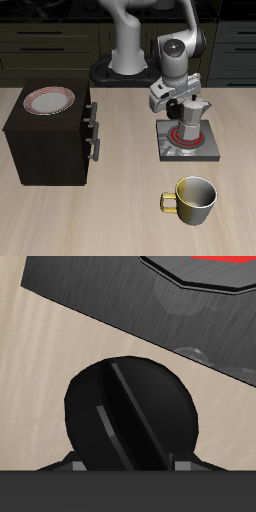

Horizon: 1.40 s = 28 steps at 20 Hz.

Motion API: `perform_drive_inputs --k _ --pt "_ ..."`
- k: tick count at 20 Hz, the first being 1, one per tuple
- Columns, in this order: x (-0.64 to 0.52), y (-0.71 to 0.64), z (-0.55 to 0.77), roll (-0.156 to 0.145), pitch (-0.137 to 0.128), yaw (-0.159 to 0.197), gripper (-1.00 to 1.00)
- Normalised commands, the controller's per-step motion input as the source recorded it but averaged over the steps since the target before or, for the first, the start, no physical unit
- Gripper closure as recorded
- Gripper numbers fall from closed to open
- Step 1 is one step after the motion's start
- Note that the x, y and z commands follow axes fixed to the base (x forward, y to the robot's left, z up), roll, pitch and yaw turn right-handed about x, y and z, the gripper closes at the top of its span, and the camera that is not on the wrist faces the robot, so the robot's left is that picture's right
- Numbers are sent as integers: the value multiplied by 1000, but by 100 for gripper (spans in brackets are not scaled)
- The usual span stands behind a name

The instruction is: Place moka pot on the flat stove and turn off the stove

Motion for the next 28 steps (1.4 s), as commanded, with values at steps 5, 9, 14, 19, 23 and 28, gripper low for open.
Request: perform_drive_inputs --k 5,9,14,19,23,28 --pt "19 174 99 56 -3 -45 100" --pt "110 29 81 16 -10 -59 100" --pt "133 -39 44 -14 5 -92 100" --pt "68 -2 63 -12 -9 -85 100" --pt "104 44 83 -4 -14 -103 100" --pt "90 25 -17 -3 14 -61 100"
